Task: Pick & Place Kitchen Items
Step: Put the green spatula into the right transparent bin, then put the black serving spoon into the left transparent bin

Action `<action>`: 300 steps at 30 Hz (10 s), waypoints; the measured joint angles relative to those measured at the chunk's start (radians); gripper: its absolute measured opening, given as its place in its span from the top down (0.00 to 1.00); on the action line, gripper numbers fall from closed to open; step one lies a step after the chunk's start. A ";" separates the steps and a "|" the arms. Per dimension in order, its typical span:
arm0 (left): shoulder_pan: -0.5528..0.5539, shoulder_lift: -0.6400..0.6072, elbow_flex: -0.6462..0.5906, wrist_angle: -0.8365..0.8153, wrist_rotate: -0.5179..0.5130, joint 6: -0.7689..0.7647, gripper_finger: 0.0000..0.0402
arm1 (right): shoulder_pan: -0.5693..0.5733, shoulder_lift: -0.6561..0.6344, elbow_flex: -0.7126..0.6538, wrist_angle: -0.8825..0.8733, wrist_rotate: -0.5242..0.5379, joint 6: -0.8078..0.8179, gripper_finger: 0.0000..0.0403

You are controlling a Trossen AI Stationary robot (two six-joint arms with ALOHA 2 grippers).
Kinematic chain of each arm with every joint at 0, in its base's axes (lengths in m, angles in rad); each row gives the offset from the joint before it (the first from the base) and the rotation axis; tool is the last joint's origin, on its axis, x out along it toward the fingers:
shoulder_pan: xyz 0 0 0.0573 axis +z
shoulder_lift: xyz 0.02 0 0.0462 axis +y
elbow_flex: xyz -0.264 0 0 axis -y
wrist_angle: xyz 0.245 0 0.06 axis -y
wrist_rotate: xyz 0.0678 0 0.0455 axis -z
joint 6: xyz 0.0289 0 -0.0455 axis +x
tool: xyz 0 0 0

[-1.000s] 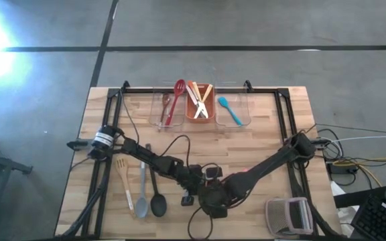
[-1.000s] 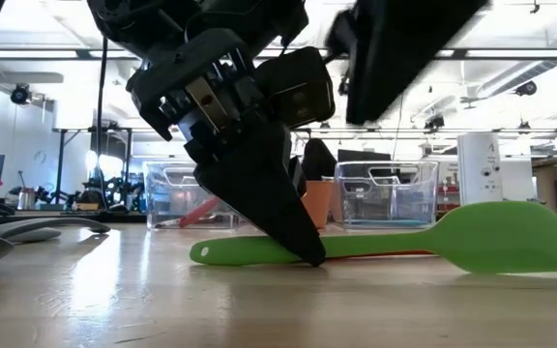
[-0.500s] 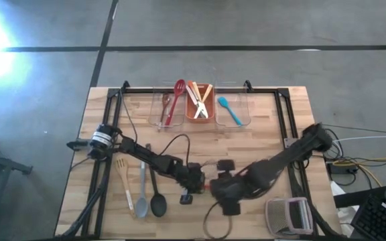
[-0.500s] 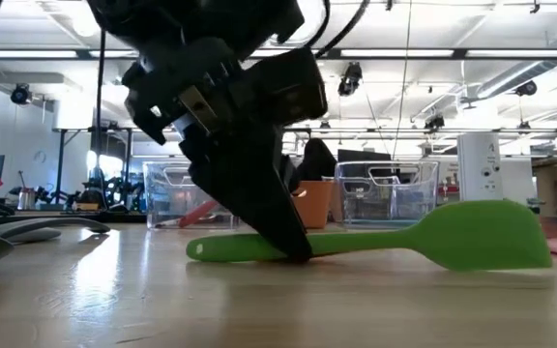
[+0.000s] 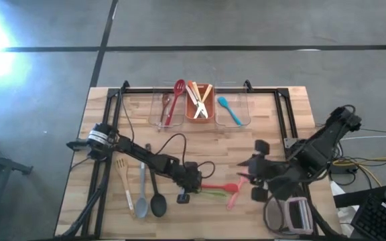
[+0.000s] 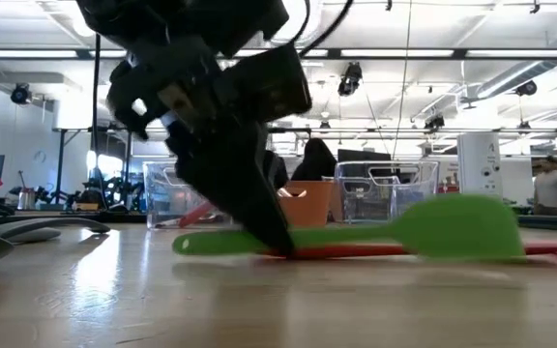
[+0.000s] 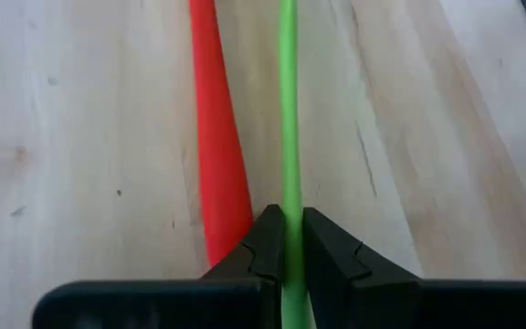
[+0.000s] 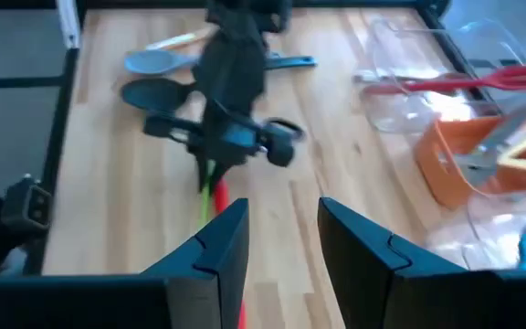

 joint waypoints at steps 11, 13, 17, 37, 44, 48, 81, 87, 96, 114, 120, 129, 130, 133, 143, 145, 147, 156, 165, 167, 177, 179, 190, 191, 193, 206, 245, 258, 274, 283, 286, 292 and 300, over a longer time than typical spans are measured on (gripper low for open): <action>0.032 -0.183 -0.144 0.369 0.005 0.003 0.93 | 0.023 -0.180 -0.255 0.111 0.094 0.079 0.68; 0.053 -0.214 -0.189 0.500 0.004 0.001 0.93 | 0.024 -0.198 -0.295 0.153 0.119 0.071 0.68; 0.100 -0.244 -0.290 0.768 0.004 -0.001 0.93 | 0.025 -0.223 -0.367 0.257 0.154 0.033 0.68; 0.198 -0.258 -0.347 1.256 0.043 0.009 0.93 | -0.034 -0.260 -0.661 1.194 0.269 -0.489 0.66; 0.200 -0.258 -0.316 1.241 0.051 0.026 0.93 | -0.098 -0.259 -0.677 1.269 0.204 -0.489 0.67; 0.204 -0.258 -0.310 1.240 0.053 0.027 0.93 | -0.138 -0.259 -0.677 1.314 0.130 -0.503 0.69; 0.212 -0.257 -0.299 1.230 0.097 0.026 0.93 | -0.327 0.017 -0.481 1.339 -0.151 -0.530 0.97; 0.212 -0.257 -0.298 1.203 0.094 0.006 0.90 | -0.327 0.017 -0.391 1.142 -0.139 -0.515 0.97; 0.214 -0.274 -0.290 1.003 0.113 -0.043 0.58 | -0.328 0.008 -0.152 0.528 -0.019 -0.364 0.98; 0.208 -0.459 -0.288 0.682 0.076 0.080 0.33 | -0.765 -0.058 -0.001 0.046 -0.307 -0.286 0.98; 0.203 -0.509 -0.302 0.645 0.066 0.088 0.33 | -0.994 -0.029 -0.002 0.051 -0.506 -0.345 0.98; 0.201 -0.539 -0.302 0.625 0.050 0.097 0.33 | -1.219 0.083 0.006 0.050 -0.652 -0.423 0.98; 0.201 -0.539 -0.302 0.625 0.050 0.094 0.33 | -1.235 0.100 0.012 0.050 -0.653 -0.430 0.98; 0.201 -0.539 -0.302 0.616 0.049 0.088 0.33 | -1.277 0.162 0.040 0.045 -0.671 -0.464 0.98; 0.201 -0.539 -0.302 0.600 0.049 0.084 0.33 | -1.362 0.419 0.209 -0.135 -0.698 -0.548 0.98; 0.202 -0.539 -0.302 0.594 0.049 0.084 0.33 | -1.364 0.455 0.226 -0.138 -0.711 -0.555 0.98; 0.202 -0.539 -0.302 0.588 0.049 0.083 0.33 | -1.365 0.487 0.238 -0.137 -0.720 -0.558 0.98; 0.201 -0.539 -0.302 0.553 0.049 0.081 0.33 | -1.380 0.602 0.244 -0.178 -0.764 -0.569 0.98; 0.201 -0.541 -0.302 0.543 0.049 0.080 0.33 | -1.390 0.691 0.244 -0.182 -0.764 -0.561 0.98; 0.201 -0.544 -0.303 0.544 0.049 0.080 0.33 | -1.391 0.708 0.243 -0.182 -0.764 -0.559 0.98; 0.201 -0.562 -0.302 0.526 0.049 0.080 0.33 | -1.404 0.776 0.242 -0.181 -0.756 -0.558 0.98; 0.201 -0.562 -0.302 0.525 0.049 0.080 0.33 | -1.407 0.780 0.242 -0.180 -0.756 -0.558 0.98; 0.201 -0.562 -0.302 0.521 0.049 0.077 0.33 | -1.420 0.784 0.242 -0.178 -0.755 -0.558 0.98; 0.201 -0.562 -0.303 0.521 0.049 0.077 0.33 | -1.420 0.784 0.242 -0.178 -0.755 -0.558 0.98; 0.201 -0.562 -0.303 0.521 0.049 0.076 0.33 | -1.420 0.784 0.242 -0.176 -0.755 -0.558 0.97; 0.201 -0.562 -0.302 0.522 0.049 0.076 0.33 | -1.419 0.784 0.242 -0.176 -0.755 -0.567 0.78; 0.200 -0.613 -0.299 0.324 0.049 -0.009 0.33 | -0.797 0.027 0.207 -0.222 -0.711 -0.306 0.98; 0.042 -0.901 -0.257 -0.484 -0.300 -0.423 0.33 | -0.513 -0.034 -0.105 -0.025 -0.542 -0.159 0.98; -0.212 -0.939 -0.438 -0.551 -0.487 -1.202 0.33 | -0.508 -0.051 -0.281 0.118 -0.545 -0.130 0.98; -0.293 -0.917 -0.618 -0.319 -0.427 -1.395 0.33 | -0.509 -0.063 -0.281 0.144 -0.545 -0.158 0.98; -0.317 -0.916 -0.650 -0.262 -0.429 -1.438 0.33 | -0.509 -0.063 -0.281 0.144 -0.545 -0.161 0.98; -0.330 -0.912 -0.664 -0.276 -0.437 -1.487 0.33 | -0.509 -0.063 -0.281 0.146 -0.544 -0.167 0.98; -0.330 -0.811 -0.664 -0.297 -0.420 -1.512 0.33 | -0.509 -0.063 -0.281 0.168 -0.542 -0.182 0.98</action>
